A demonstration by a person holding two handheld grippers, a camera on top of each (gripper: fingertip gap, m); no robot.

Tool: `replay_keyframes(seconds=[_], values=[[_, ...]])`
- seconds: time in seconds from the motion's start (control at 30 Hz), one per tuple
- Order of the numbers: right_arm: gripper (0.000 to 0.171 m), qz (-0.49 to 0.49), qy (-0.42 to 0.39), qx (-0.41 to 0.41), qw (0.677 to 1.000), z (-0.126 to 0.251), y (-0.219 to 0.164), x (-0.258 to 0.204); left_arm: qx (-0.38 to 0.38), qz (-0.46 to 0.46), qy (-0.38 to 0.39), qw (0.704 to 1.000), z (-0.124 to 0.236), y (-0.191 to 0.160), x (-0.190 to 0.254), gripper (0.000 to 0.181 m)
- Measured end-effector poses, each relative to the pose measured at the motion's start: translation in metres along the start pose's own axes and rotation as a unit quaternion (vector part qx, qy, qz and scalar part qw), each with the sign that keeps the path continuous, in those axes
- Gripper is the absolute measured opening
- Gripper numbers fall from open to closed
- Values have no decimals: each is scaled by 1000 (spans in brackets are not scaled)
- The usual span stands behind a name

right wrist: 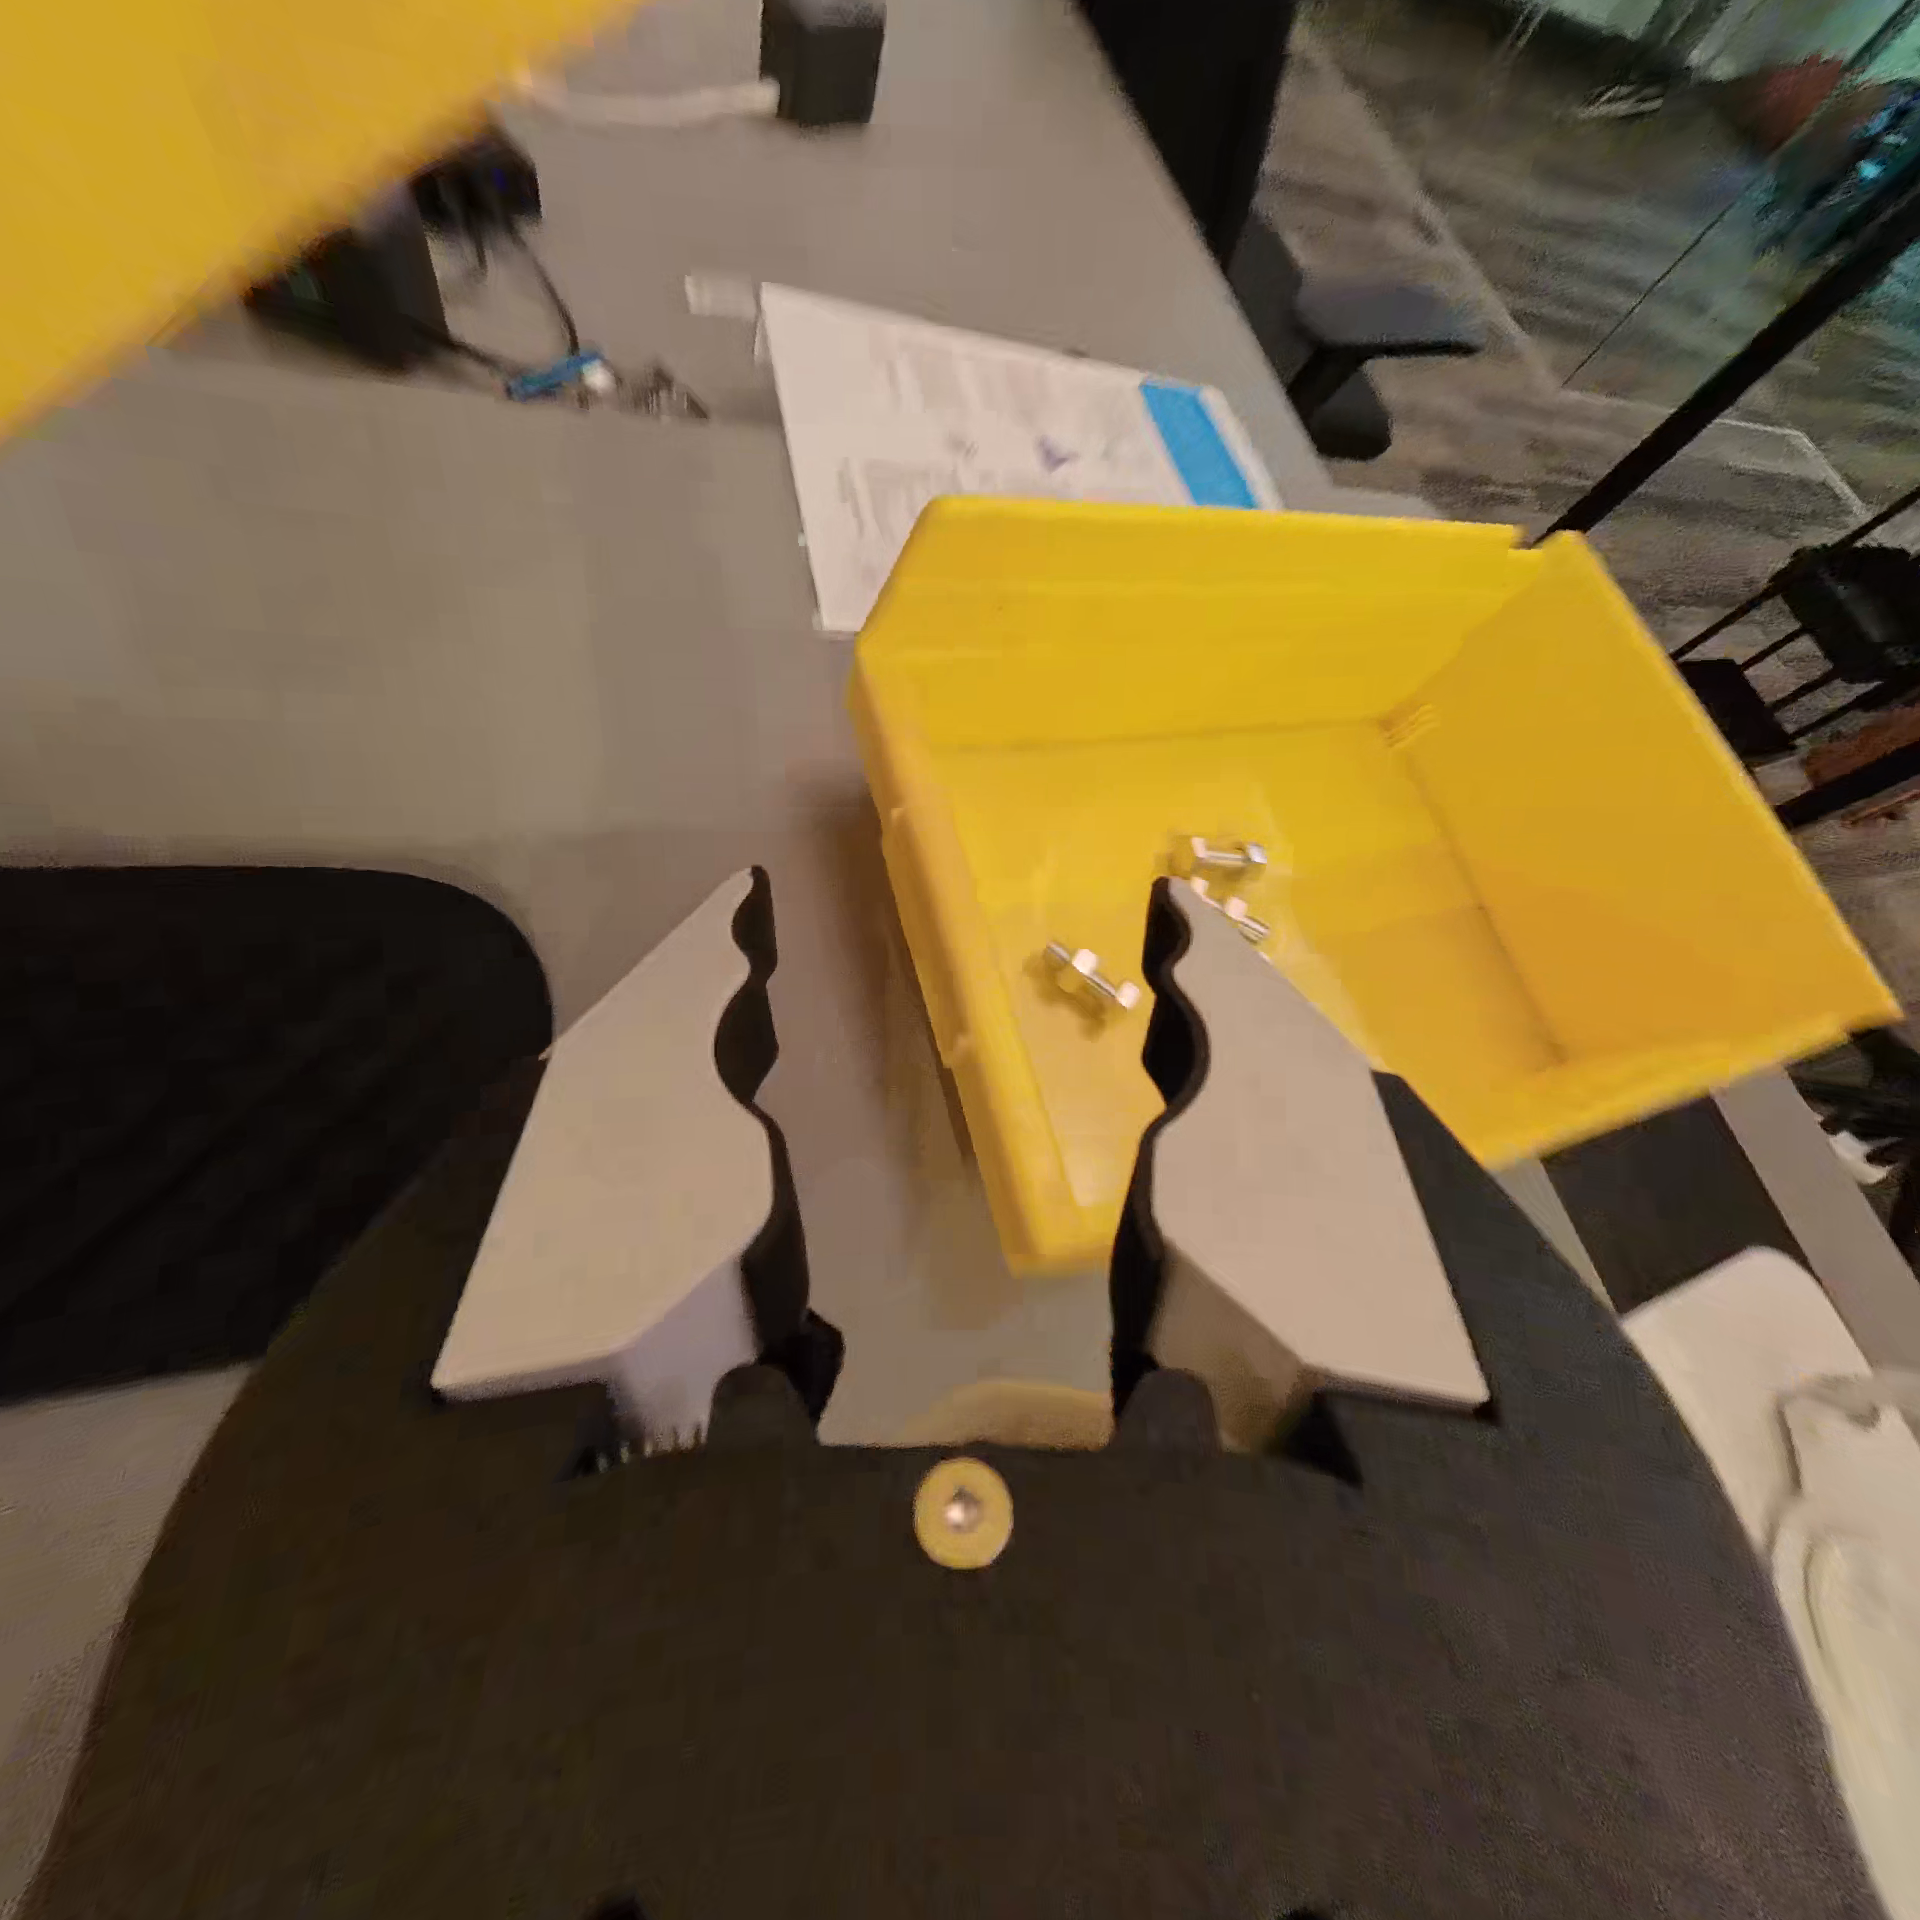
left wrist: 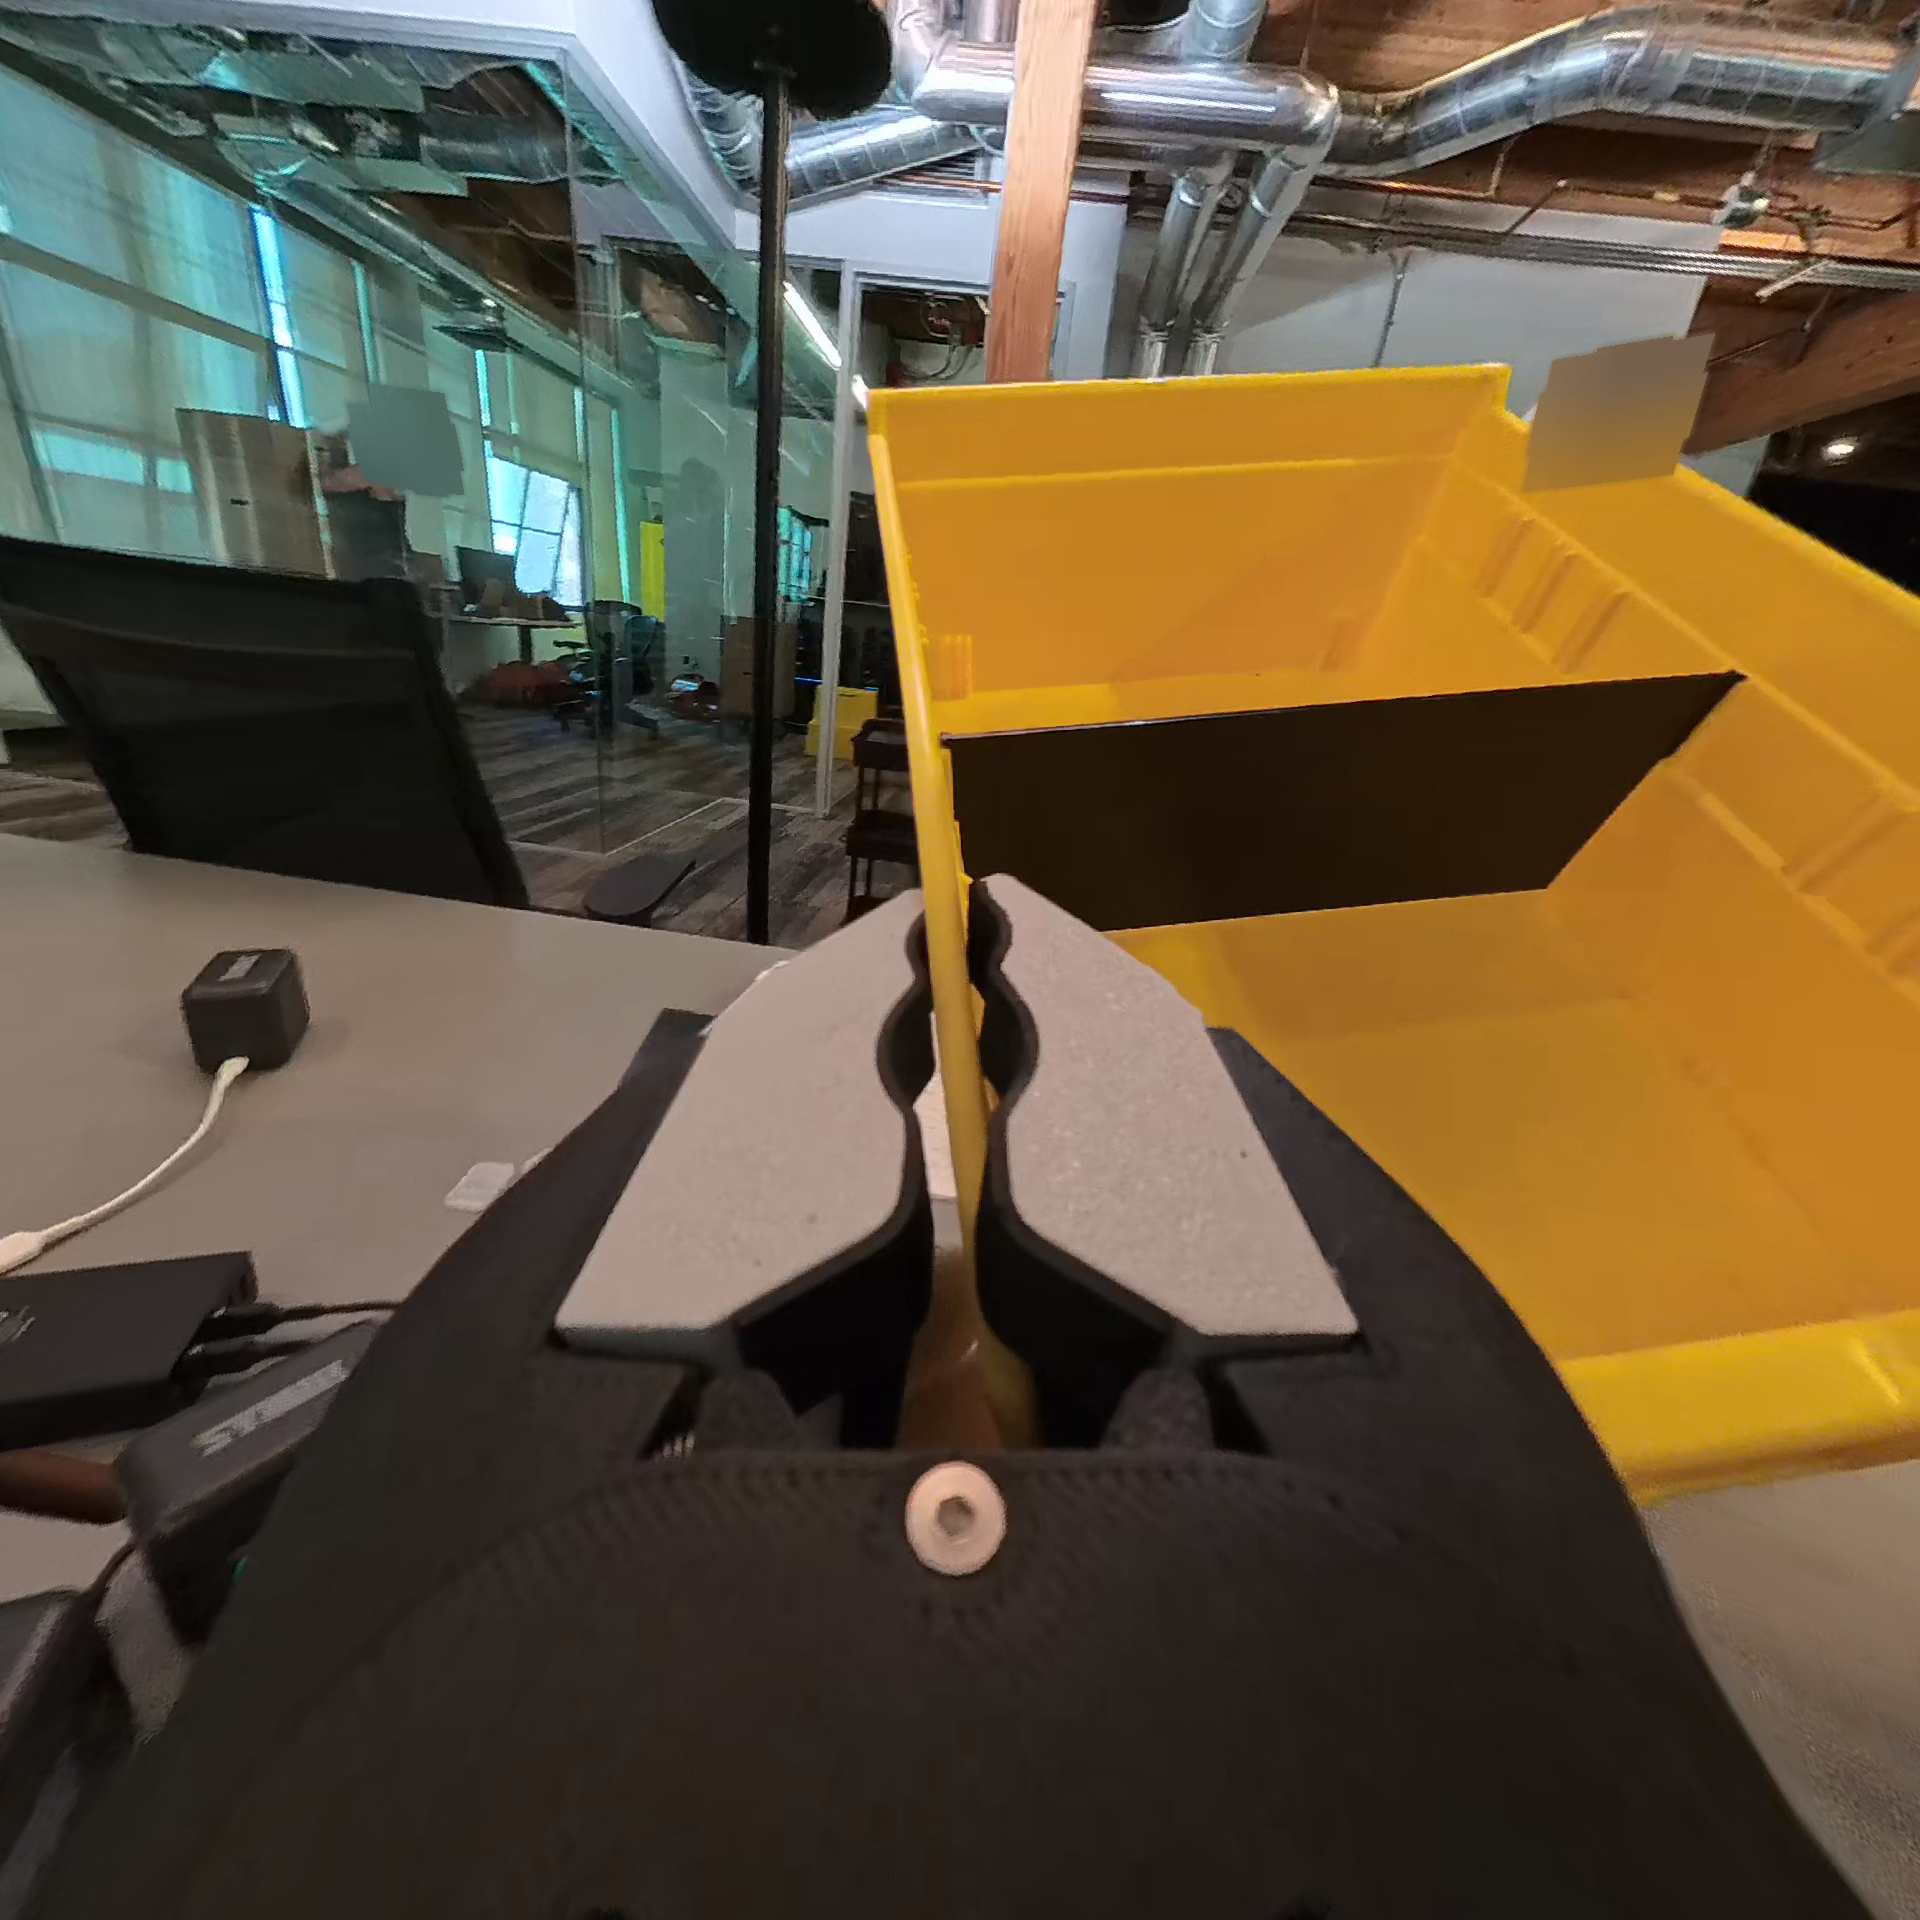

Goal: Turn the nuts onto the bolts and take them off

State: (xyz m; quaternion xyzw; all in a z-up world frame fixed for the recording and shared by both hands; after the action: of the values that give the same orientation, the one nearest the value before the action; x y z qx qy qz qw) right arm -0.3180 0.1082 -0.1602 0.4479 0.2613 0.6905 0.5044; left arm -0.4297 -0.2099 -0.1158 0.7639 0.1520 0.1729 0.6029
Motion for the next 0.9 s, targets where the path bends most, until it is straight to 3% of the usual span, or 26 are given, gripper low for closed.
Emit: replay_keyframes(seconds=[0.17,0.3,0.4,0.6,0.8,0.9], values=[[69,-164,-31,189,968,150,-4,65,-15,-9,-77,997,-32,7,53,4],[103,-279,-61,347,893,264,-24,85,-57,8,-155,986,-77,2,128,3],[118,-315,-90,397,857,316,-50,79,-94,20,-215,972,-113,-18,196,3],[129,-333,-152,395,843,360,-114,69,-155,-8,-345,926,-170,-65,325,4],[129,-347,-240,310,852,384,-189,103,-212,1,-392,895,-215,-132,419,5],[126,-383,-245,288,842,389,-229,128,-233,6,-409,882,-236,-163,453,7]])
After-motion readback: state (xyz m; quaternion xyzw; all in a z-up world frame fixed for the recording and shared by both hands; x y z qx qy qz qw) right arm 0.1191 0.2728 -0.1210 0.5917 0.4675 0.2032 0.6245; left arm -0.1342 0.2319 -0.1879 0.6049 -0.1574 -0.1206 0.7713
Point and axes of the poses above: each gripper's, where its closed fingertips meet, z back along the fingers, y out of its top, x = y × z across the jaws, the point moved 8 cm from there along z, back along the fingers, and after that the axes turned 9 degrees about -y, right-handed, at the moved point
